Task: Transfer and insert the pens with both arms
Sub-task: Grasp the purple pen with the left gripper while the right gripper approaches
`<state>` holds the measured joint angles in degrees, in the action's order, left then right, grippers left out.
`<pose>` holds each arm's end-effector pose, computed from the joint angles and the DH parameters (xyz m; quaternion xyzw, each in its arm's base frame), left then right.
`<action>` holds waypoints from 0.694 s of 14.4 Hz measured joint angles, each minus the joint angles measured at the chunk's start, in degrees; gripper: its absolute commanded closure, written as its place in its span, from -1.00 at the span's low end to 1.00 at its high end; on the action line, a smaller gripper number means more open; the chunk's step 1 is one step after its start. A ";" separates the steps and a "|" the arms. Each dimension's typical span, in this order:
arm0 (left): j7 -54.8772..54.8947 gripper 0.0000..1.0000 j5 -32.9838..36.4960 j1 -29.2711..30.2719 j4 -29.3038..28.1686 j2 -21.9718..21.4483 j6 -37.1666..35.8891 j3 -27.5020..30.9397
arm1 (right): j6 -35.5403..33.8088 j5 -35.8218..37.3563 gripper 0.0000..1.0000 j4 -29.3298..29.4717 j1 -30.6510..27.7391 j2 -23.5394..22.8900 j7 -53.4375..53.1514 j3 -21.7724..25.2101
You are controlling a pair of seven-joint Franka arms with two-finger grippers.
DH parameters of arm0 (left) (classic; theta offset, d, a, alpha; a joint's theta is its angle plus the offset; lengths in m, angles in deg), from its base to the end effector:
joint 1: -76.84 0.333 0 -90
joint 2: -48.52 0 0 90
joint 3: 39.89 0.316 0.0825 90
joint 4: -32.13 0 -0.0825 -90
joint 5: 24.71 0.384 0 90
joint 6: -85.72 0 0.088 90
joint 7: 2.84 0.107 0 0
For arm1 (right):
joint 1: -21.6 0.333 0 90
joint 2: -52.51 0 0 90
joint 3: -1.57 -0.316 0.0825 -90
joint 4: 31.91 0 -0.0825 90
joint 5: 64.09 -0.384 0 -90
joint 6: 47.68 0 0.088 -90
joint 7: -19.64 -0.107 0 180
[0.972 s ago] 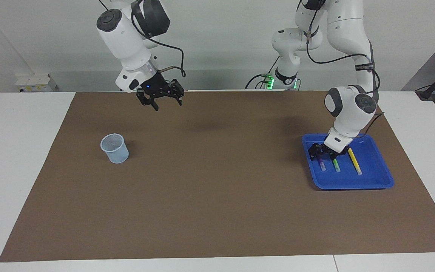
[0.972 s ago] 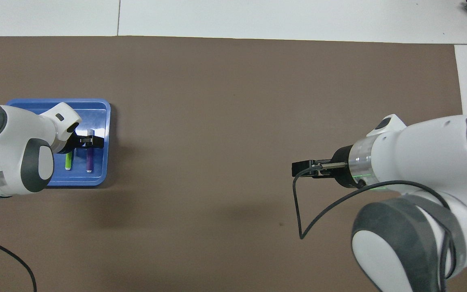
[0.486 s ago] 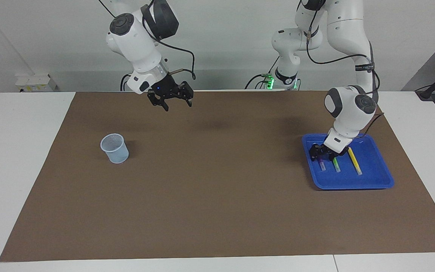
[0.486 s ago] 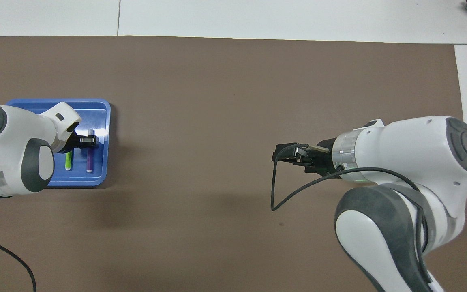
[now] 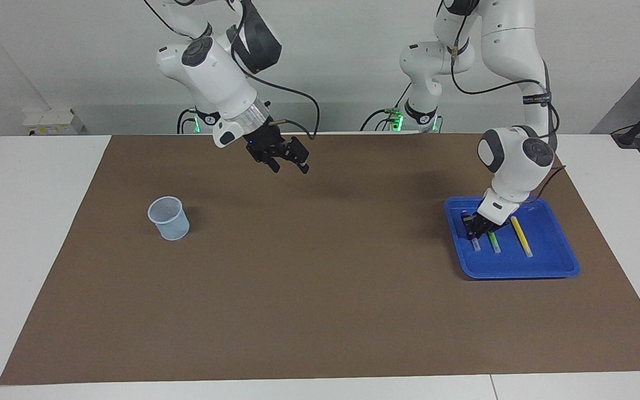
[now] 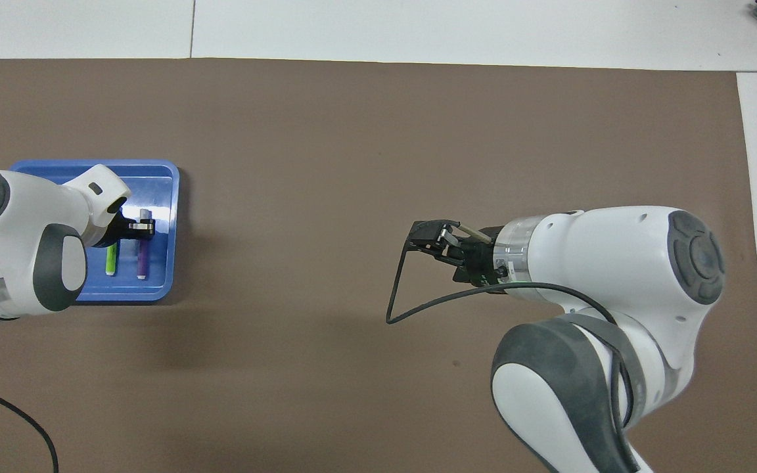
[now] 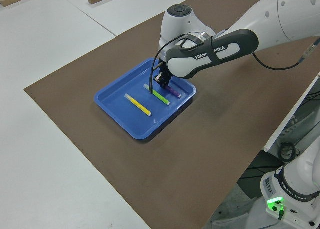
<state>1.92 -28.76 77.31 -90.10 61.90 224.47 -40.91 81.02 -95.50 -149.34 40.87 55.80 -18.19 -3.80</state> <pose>0.5747 -0.0057 0.3026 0.9991 -0.0201 0.0283 0.0250 0.5045 0.2486 0.4936 -0.9330 0.2497 0.0139 0.2587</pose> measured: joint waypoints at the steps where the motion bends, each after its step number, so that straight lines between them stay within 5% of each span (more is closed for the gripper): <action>1: 0.00 1.00 0.00 0.00 0.01 0.00 -0.02 0.00 | 1.04 -1.75 -1.00 0.00 0.06 -0.34 -0.43 0.01; 10: -5.53 1.00 -0.25 -0.45 7.38 -0.58 -10.67 -0.47 | 15.63 -12.38 -1.00 -0.02 8.88 -4.56 -10.50 -0.03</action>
<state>-3.61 -29.01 76.85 -82.72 61.32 213.80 -41.38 96.64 -107.88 -149.36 49.75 51.24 -28.69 -3.83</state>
